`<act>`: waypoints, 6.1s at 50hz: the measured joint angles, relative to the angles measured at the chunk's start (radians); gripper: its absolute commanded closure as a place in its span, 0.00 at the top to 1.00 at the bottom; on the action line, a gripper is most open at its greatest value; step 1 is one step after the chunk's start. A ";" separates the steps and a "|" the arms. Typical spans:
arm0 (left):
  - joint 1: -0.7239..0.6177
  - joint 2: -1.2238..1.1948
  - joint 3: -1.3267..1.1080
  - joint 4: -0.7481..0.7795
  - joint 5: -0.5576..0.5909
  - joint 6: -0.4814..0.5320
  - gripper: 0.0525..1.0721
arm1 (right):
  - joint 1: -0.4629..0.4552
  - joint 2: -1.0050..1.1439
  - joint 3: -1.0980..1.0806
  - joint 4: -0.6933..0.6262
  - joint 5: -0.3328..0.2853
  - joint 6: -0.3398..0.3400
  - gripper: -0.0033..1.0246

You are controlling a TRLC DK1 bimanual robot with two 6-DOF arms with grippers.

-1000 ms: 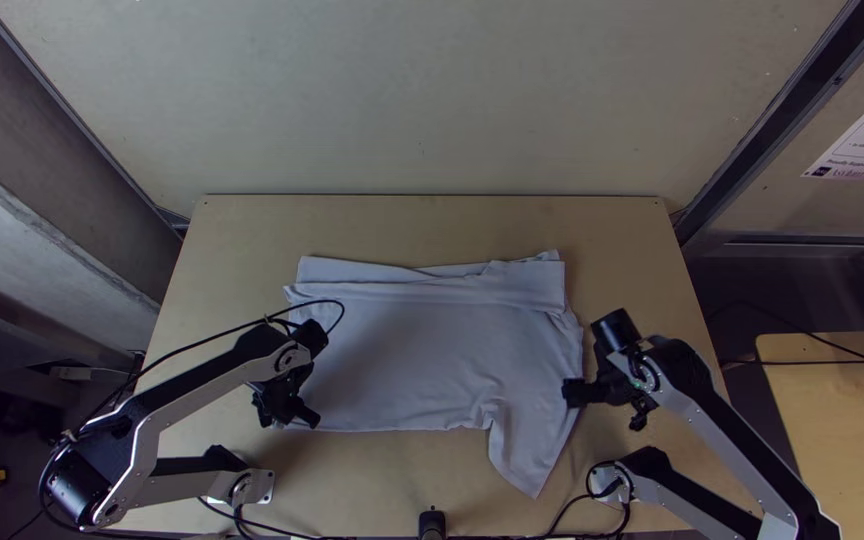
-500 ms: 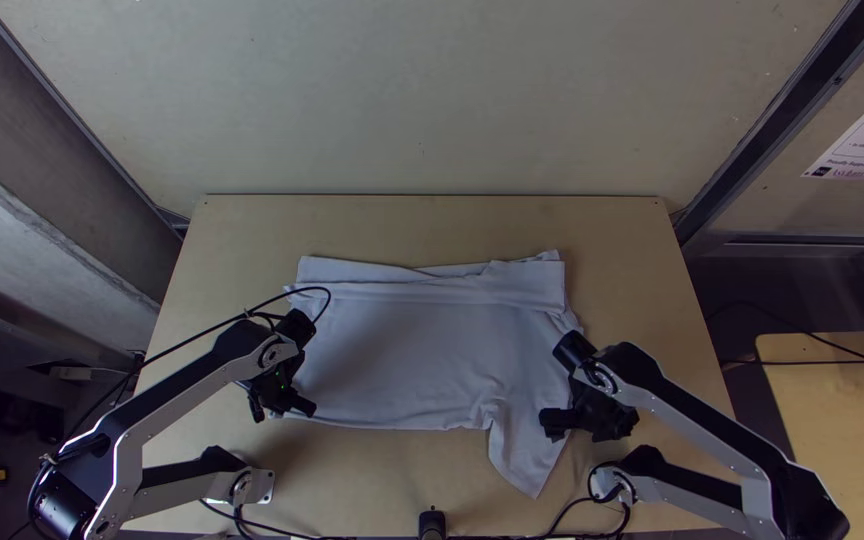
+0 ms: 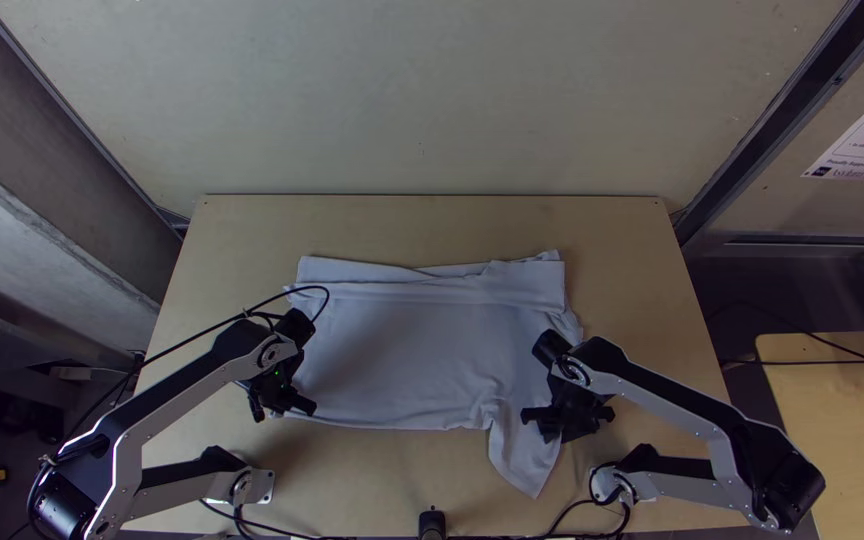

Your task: Fold the t-shirt

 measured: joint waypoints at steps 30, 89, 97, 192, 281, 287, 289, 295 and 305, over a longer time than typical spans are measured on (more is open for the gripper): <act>0.156 -0.016 0.138 0.004 0.008 0.033 0.03 | -0.362 -0.182 0.123 -0.087 0.060 -0.127 0.03; 0.364 0.475 0.711 0.238 0.053 0.238 0.03 | -0.532 0.567 1.002 -0.082 0.162 -0.196 0.03; 0.371 0.586 0.809 0.240 0.054 0.237 0.97 | -0.532 0.678 1.106 -0.079 0.187 -0.196 0.75; 0.258 0.638 0.611 0.497 0.576 -0.098 0.73 | -0.614 0.336 1.162 -0.023 0.246 -0.161 0.96; 0.220 0.568 1.080 -0.074 -0.493 0.404 0.03 | -0.727 0.020 0.555 0.168 0.164 -0.136 0.96; 0.152 0.628 1.198 -0.202 -0.501 0.315 0.03 | -0.761 -0.007 0.514 0.183 0.149 -0.148 0.96; 0.129 0.646 1.221 -0.212 -0.507 0.295 0.03 | -0.774 -0.014 0.502 0.184 0.142 -0.155 0.96; 0.060 0.700 1.258 -0.229 -0.517 0.253 0.03 | -0.814 -0.032 0.469 0.187 0.129 -0.175 0.96; -0.033 0.786 1.283 -0.237 -0.517 0.191 0.03 | -0.877 -0.063 0.429 0.191 0.105 -0.219 0.96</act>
